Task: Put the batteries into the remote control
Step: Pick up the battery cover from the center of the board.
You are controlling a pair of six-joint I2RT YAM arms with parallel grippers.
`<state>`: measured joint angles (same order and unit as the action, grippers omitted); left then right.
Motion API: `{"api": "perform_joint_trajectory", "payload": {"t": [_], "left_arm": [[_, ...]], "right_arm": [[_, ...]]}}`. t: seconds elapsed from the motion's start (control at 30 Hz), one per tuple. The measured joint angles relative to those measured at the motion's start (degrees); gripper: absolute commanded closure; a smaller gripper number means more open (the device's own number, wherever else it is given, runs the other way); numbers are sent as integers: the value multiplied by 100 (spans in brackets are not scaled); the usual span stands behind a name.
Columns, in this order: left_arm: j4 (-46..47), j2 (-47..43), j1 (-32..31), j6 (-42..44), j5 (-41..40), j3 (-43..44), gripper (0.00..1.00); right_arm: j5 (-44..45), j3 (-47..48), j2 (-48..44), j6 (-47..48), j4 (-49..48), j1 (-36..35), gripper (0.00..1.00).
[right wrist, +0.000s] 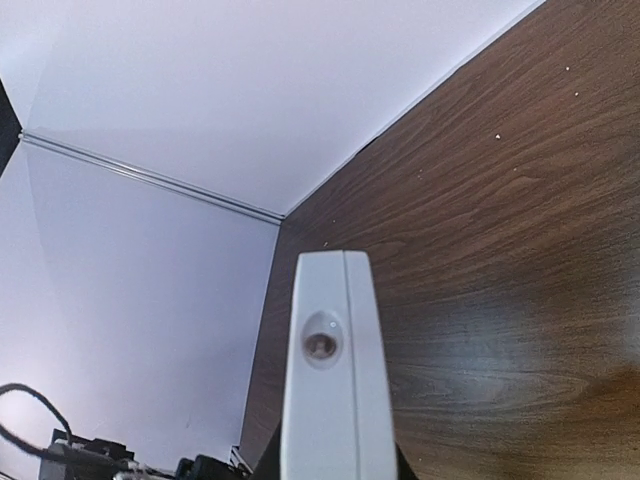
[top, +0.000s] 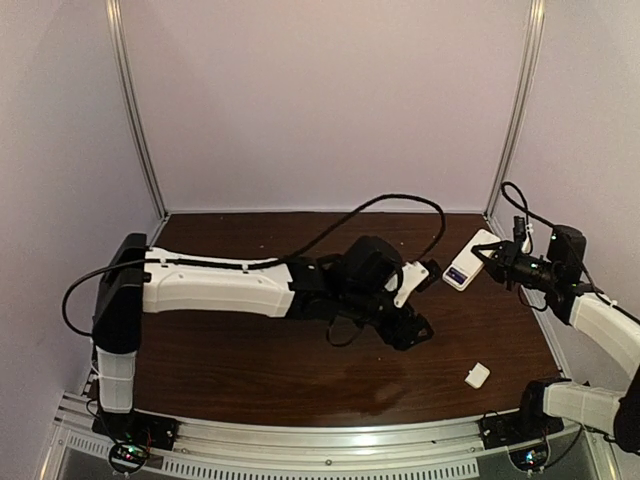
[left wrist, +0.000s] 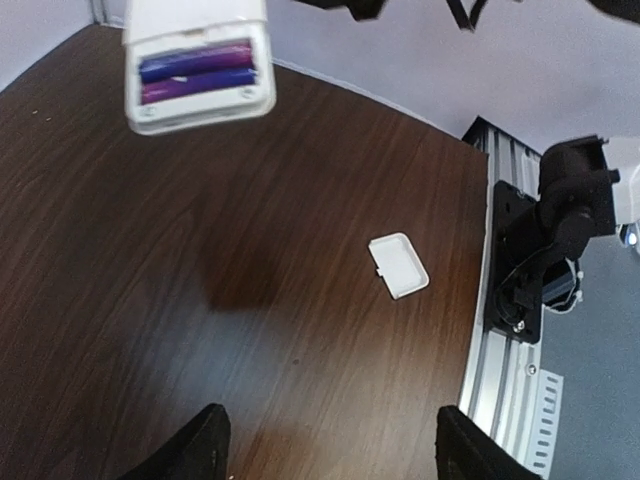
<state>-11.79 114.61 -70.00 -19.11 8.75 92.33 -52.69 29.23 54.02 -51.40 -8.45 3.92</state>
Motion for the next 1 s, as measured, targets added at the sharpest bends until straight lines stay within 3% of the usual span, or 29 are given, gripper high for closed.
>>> {"api": "perform_joint_trajectory", "payload": {"t": [0.13,0.37,0.73,1.0], "left_arm": [[-376,1034,-420,422,-105,1093,37],[-605,2343,-787,857,-94,2601,37],[-74,3045,-831,2070,269,2837,43],[151,3585,-861,2938,846,3270,53]], "right_arm": [[-33,28,-87,146,308,317,100],[-7,153,-144,369,699,850,100],[2,245,-251,520,883,1110,100],[-2,245,-262,522,907,1113,100]]}}
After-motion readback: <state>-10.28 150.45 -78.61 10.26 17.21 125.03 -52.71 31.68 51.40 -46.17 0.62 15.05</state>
